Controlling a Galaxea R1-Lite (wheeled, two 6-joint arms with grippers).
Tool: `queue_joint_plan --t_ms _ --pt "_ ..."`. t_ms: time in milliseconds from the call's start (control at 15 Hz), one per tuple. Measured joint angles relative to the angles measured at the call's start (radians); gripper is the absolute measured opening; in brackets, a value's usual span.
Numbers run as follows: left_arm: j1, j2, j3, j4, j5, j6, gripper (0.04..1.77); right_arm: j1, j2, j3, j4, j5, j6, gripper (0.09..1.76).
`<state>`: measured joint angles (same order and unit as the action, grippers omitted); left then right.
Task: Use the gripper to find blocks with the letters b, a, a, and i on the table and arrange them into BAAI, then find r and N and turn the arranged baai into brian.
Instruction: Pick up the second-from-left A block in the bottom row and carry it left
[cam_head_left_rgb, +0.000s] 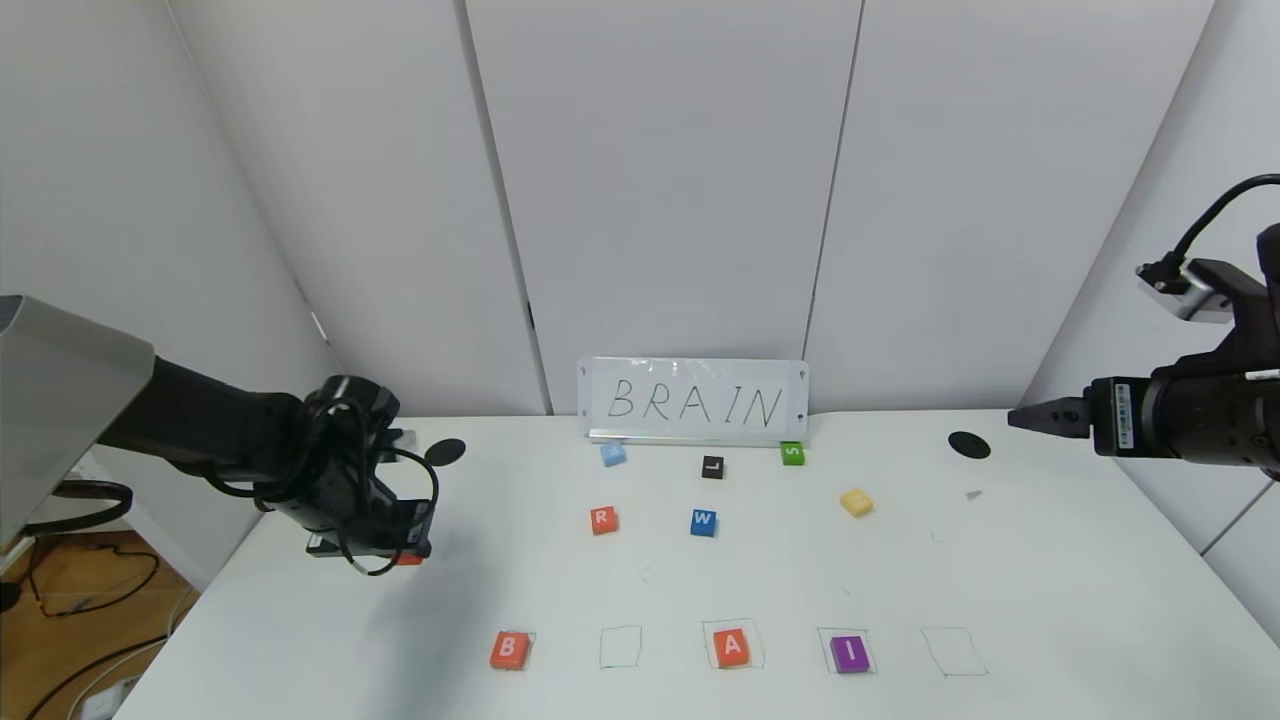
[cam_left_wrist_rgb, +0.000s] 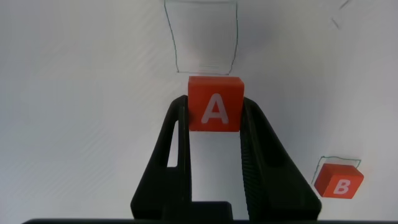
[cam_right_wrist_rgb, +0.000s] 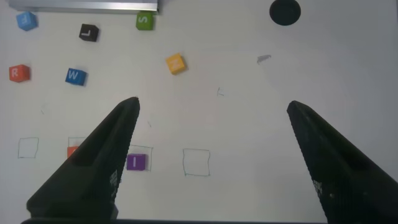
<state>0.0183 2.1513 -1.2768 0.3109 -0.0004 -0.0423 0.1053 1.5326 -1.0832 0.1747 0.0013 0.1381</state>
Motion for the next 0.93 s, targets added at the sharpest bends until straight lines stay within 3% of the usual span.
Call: queue_joint_plan --t_ms 200,933 --pt "0.000 0.032 -0.002 -0.045 0.001 0.002 0.52 0.000 0.000 0.000 0.000 0.000 0.000 1.71" --pt "0.003 0.095 -0.048 -0.053 0.000 0.001 0.52 0.000 0.007 0.000 -0.001 0.000 0.000 1.71"
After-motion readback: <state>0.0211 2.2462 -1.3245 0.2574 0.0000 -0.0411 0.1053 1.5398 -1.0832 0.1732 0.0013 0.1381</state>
